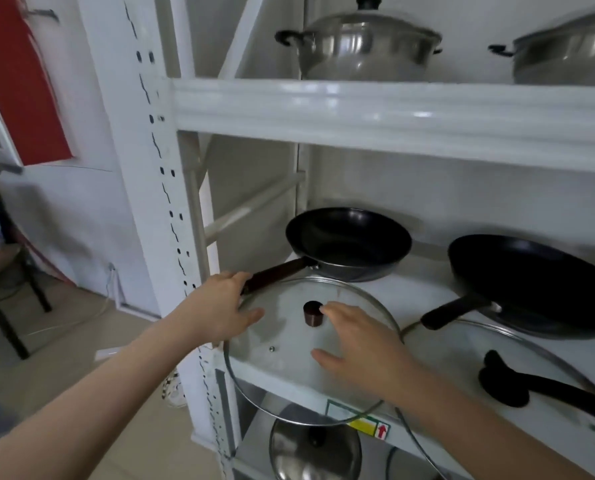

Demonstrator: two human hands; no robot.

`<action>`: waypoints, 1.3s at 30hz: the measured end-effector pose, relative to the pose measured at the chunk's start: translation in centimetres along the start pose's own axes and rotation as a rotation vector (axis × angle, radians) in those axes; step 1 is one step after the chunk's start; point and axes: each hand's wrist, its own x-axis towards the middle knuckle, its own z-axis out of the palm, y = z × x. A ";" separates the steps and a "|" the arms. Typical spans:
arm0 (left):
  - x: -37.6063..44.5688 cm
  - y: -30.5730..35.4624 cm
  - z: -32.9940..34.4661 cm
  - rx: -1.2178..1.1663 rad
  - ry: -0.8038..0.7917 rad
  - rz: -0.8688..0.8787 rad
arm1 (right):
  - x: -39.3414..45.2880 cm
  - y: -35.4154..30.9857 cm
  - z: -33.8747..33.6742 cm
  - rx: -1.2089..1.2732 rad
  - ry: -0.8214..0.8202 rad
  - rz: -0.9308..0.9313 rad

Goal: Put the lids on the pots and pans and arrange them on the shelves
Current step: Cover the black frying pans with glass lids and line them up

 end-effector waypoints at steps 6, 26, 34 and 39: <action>6.5 -1.1 3.8 0.116 -0.028 -0.079 | 6.7 2.3 5.3 -0.097 0.045 0.024; 12.1 -0.6 6.3 0.307 0.052 0.036 | 11.1 4.0 8.8 -0.211 0.300 -0.063; 12.0 -0.8 6.2 0.299 0.017 0.045 | 6.8 2.3 5.9 -0.285 0.112 -0.070; 12.1 -0.8 6.1 0.269 -0.003 0.044 | 2.6 0.4 3.4 -0.327 0.046 -0.183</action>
